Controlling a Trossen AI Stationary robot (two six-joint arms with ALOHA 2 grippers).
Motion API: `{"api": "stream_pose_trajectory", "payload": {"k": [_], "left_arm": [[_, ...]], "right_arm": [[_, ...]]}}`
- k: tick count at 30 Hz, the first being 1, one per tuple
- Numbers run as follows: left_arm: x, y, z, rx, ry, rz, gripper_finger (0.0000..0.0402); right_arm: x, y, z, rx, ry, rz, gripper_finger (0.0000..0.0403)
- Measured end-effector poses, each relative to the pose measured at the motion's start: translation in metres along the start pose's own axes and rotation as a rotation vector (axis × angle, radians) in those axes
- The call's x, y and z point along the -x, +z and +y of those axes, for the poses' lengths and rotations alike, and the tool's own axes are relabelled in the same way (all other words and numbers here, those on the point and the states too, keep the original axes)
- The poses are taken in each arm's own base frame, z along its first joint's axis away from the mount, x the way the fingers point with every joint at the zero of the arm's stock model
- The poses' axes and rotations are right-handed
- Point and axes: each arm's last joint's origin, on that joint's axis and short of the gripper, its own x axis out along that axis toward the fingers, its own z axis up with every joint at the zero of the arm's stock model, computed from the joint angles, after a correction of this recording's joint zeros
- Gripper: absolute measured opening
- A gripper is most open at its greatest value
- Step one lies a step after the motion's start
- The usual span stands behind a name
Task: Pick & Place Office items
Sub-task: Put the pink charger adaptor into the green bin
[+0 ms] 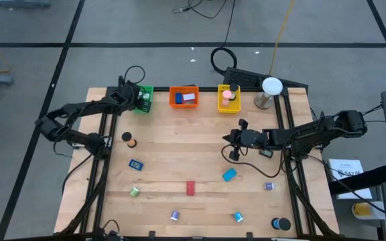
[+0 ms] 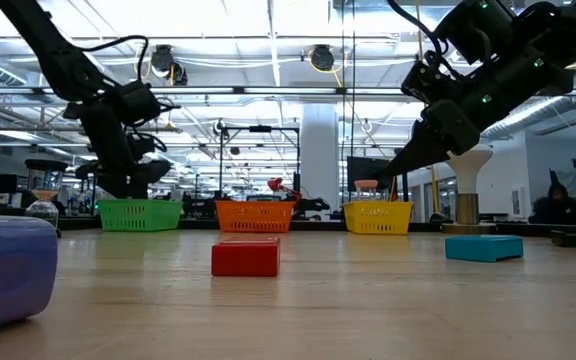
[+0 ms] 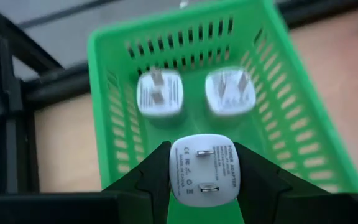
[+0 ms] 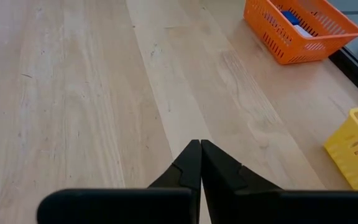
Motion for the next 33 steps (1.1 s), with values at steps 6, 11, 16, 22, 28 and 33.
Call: {"api": "stream_pose_trajectory", "payload": {"k": [6,11,16,22,28,33], "left_arm": [[0.0,-0.002,-0.001,0.009,0.011,0.008,0.0139],[-0.005,-0.004,-0.006,0.005,0.05,0.003,0.0139],[-0.011,-0.005,-0.015,0.008,0.05,-0.017,0.0139],[-0.016,-0.002,-0.02,0.034,0.026,-0.063,0.0139],[-0.017,-0.002,-0.02,0.051,0.006,-0.054,0.0139],[-0.019,-0.006,-0.021,0.05,-0.018,-0.015,0.0139]], "right_arm": [[0.0,0.0,0.0,0.0,0.001,0.0,0.0],[0.0,0.0,0.0,0.0,0.001,0.0,0.0],[0.0,0.0,0.0,0.0,0.001,0.0,0.0],[0.0,0.0,0.0,0.0,0.001,0.0,0.0],[0.0,0.0,0.0,0.001,0.002,0.001,0.0],[0.0,0.0,0.0,0.0,0.002,0.001,0.0]]}}
